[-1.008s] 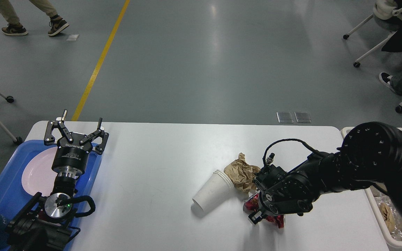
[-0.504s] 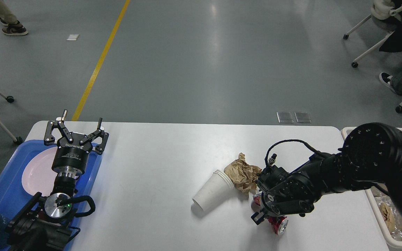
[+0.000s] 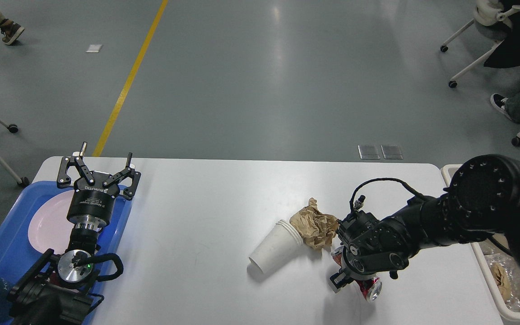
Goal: Tidy desktop
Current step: 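Close the right gripper on the red wrapper, then carry the red wrapper into the bin and release it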
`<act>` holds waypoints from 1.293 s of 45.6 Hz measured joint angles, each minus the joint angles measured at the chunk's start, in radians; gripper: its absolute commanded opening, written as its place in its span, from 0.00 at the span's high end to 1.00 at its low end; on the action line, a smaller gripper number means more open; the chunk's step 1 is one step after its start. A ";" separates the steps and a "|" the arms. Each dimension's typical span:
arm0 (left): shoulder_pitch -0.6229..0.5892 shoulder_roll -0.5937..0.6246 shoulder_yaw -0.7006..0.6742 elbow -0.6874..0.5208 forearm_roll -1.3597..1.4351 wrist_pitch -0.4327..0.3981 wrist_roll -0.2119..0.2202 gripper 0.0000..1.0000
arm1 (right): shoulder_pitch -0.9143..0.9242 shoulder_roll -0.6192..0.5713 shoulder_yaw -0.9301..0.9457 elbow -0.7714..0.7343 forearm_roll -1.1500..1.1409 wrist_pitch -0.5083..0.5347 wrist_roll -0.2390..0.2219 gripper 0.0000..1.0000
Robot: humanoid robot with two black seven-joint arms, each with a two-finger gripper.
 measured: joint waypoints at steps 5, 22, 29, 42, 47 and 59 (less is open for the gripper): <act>0.000 0.000 0.000 0.000 0.000 0.000 0.000 0.04 | 0.019 -0.010 0.000 0.016 0.013 0.005 0.000 1.00; 0.000 0.000 0.000 0.000 0.000 0.000 0.000 0.04 | 0.518 -0.220 -0.105 0.340 0.404 0.193 0.016 1.00; 0.000 0.000 0.000 0.000 0.000 0.001 0.000 0.04 | 0.778 -0.313 -0.219 0.464 0.494 0.285 0.110 1.00; 0.000 0.000 0.000 0.000 0.000 0.001 0.000 0.04 | 0.939 -0.336 -0.425 0.500 0.505 0.341 0.308 1.00; 0.000 0.000 0.000 0.000 0.000 0.001 0.000 0.04 | 0.927 -0.370 -0.493 0.473 0.505 0.319 0.310 1.00; 0.000 0.000 0.000 0.000 0.000 0.001 0.000 0.04 | 0.671 -0.627 -0.556 0.228 0.491 0.249 0.309 1.00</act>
